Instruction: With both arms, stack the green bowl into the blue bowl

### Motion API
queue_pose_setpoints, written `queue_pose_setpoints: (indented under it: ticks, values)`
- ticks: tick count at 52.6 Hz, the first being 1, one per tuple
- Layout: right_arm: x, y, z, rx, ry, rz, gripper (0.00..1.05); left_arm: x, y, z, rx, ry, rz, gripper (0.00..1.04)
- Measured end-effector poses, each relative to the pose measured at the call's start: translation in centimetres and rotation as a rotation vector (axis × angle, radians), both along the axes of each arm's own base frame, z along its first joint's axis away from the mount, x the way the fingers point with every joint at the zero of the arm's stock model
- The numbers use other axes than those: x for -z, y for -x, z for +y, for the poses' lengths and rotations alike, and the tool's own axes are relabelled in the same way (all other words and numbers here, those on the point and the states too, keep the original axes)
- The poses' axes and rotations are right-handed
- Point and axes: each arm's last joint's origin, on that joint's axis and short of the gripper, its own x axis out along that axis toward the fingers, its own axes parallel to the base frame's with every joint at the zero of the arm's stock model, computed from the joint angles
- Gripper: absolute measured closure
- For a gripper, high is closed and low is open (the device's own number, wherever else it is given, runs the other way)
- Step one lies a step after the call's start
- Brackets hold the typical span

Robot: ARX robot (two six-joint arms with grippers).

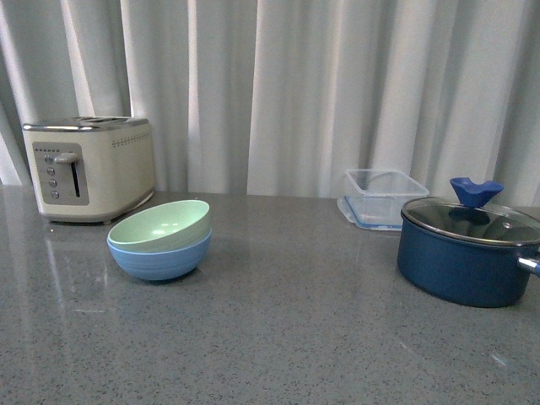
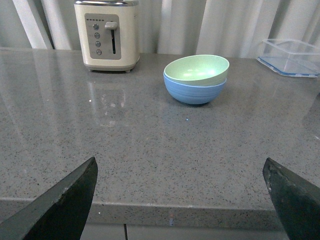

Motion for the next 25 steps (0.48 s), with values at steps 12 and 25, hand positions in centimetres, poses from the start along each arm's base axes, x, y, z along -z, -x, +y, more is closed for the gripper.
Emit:
queue_pose_setpoints:
  ticks: [12, 25]
  values:
    - [0.0, 0.0, 0.0, 0.0, 0.0, 0.0, 0.1, 0.0, 0.0, 0.0, 0.0, 0.0, 0.0, 0.07]
    - [0.0, 0.0, 0.0, 0.0, 0.0, 0.0, 0.1, 0.0, 0.0, 0.0, 0.0, 0.0, 0.0, 0.07]
